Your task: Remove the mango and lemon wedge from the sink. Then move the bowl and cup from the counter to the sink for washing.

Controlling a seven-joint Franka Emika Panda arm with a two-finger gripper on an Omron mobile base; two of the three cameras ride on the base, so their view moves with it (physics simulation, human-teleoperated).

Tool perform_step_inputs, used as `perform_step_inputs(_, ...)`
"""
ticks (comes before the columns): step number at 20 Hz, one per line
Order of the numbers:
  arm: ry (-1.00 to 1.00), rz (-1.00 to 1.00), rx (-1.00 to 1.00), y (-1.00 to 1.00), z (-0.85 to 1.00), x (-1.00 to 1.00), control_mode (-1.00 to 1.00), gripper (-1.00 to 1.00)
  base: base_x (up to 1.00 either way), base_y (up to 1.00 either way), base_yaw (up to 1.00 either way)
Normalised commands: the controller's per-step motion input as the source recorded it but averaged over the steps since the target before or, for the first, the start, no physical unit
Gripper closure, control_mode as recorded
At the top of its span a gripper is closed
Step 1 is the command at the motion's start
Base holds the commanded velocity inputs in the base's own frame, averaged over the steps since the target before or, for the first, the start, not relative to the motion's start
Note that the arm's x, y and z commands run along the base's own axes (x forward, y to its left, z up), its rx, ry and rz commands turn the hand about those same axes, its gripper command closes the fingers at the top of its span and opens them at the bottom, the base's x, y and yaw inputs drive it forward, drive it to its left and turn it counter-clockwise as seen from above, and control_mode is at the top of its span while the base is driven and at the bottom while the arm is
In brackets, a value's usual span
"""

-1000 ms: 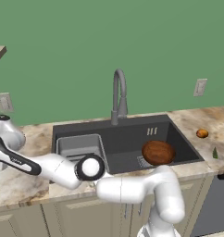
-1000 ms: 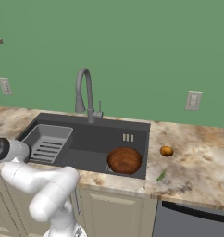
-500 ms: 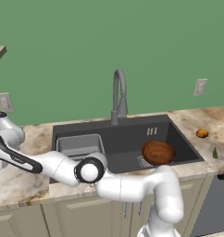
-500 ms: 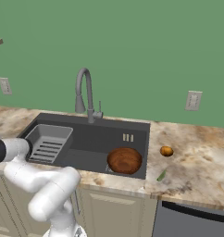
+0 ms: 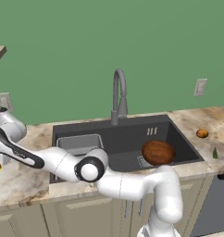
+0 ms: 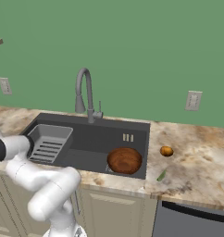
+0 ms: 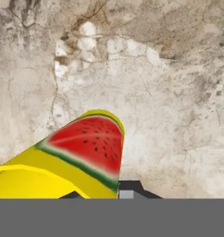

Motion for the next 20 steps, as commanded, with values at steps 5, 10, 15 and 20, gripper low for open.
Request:
perform_step_inputs(5, 0.12, -0.02, -0.08, -0.16, 0.19, 0.03, -1.0, 1.0, 0.0, 0.0, 0.0)
perform_step_inputs(10, 0.14, -0.04, -0.07, -0.18, 0.18, 0.02, -1.0, 1.0, 0.0, 0.0, 0.0)
perform_step_inputs(15, 0.06, -0.05, -0.06, -0.19, 0.2, 0.02, -1.0, 1.0, 0.0, 0.0, 0.0)
perform_step_inputs(20, 0.05, -0.07, -0.07, -0.19, 0.22, 0.0, -1.0, 1.0, 0.0, 0.0, 0.0)
